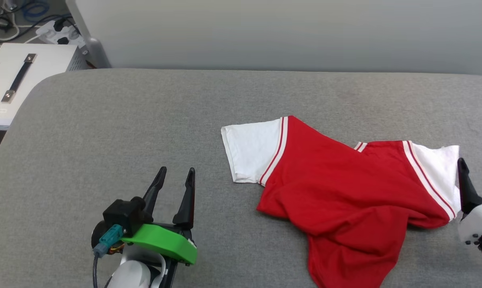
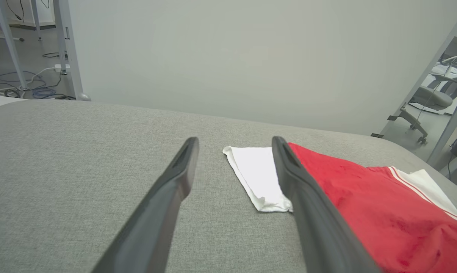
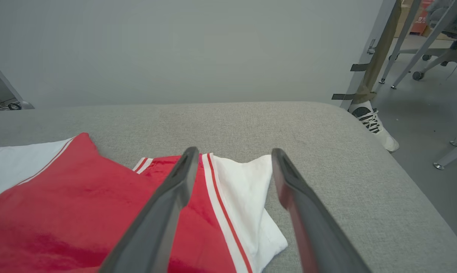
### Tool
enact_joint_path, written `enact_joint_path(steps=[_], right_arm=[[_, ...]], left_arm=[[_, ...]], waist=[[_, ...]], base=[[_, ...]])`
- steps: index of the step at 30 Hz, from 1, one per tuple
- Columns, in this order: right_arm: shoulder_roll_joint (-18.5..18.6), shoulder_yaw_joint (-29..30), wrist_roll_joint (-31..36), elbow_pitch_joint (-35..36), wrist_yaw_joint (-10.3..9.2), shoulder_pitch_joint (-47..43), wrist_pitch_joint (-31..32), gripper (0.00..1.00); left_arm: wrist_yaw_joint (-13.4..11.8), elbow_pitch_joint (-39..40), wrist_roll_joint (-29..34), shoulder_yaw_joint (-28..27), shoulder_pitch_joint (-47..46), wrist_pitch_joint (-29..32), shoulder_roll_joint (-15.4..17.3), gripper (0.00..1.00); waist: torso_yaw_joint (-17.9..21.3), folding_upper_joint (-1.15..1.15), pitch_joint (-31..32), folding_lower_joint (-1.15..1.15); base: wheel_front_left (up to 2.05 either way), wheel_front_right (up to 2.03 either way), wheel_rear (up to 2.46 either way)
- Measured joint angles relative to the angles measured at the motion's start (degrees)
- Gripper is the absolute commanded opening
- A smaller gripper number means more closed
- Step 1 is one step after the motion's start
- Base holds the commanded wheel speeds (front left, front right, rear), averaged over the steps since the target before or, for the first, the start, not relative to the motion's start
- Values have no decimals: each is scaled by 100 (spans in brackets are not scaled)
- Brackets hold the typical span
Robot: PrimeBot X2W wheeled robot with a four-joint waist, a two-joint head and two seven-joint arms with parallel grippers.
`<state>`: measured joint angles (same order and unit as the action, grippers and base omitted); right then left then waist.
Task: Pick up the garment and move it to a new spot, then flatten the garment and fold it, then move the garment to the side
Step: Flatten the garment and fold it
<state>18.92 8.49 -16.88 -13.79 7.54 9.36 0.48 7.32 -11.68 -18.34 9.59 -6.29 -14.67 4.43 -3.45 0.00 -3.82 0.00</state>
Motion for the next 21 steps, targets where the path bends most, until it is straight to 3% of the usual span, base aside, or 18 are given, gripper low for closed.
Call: enact_joint_path(steps=[6, 11, 18, 21], right_arm=[[-553, 26, 104, 916, 0, -818, -672, 100], [-928, 64, 151, 1396, 0, -1124, -842, 100], [-1051, -37, 221, 1726, 0, -1161, -815, 100], [-1096, -47, 254, 1788, 0, -1157, -788, 100]], left_arm=[[0, 89, -87, -44, 93, 0, -9, 100], [0, 109, -87, -49, 198, 0, -14, 100], [0, 101, -91, 53, -38, 12, 155, 100], [0, 71, -197, 202, -449, 321, 330, 100]], waist=[[278, 0, 100, 0], [477, 0, 123, 0], [741, 0, -11, 0], [840, 0, -134, 0]], base=[[0, 0, 0], [0, 0, 0], [0, 0, 0], [0, 0, 0]])
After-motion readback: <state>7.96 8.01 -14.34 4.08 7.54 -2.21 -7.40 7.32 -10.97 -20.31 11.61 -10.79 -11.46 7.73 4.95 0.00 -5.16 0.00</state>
